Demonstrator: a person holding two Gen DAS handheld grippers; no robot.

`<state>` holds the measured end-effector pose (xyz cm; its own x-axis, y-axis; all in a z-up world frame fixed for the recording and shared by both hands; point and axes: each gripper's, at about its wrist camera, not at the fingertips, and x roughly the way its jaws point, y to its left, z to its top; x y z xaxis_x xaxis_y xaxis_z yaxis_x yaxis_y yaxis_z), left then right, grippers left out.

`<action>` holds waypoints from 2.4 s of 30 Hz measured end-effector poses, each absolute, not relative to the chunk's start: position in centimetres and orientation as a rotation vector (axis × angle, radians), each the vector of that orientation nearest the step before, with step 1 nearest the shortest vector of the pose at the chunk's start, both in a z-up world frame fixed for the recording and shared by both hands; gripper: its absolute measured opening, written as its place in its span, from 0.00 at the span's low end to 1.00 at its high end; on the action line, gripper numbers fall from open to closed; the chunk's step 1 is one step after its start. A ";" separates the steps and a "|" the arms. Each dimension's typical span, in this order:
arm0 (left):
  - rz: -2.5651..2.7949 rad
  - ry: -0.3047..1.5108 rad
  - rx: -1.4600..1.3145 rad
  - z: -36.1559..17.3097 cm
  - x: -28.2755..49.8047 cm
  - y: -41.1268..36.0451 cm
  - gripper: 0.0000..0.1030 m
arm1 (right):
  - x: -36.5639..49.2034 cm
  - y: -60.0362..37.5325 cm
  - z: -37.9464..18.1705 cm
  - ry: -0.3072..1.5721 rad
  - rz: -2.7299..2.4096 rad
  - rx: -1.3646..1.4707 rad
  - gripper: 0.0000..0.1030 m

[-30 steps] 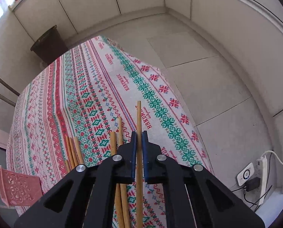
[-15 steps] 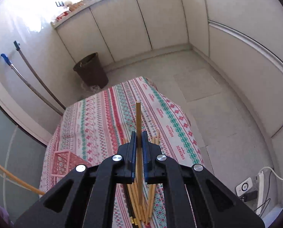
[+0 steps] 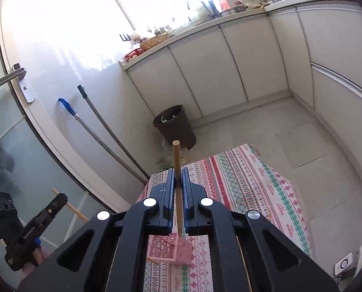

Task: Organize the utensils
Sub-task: 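Lower chopsticks into the pink basket and open both tools, then grasp more chopsticks from the pile with the left tool and lift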

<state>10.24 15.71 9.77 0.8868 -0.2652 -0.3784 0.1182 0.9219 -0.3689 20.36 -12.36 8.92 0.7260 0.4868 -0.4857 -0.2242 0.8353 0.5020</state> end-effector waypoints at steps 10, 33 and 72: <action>-0.143 0.549 -0.409 5.7 14.2 18.0 0.22 | 20.9 -9.4 8.3 0.697 0.476 0.413 0.06; -0.125 0.504 -0.425 7.1 12.4 18.2 0.43 | 23.4 -3.2 3.8 0.832 0.493 0.354 0.16; -0.235 0.837 -0.083 -2.3 9.6 1.0 0.93 | 16.1 -24.9 -4.6 0.931 -0.132 0.673 0.94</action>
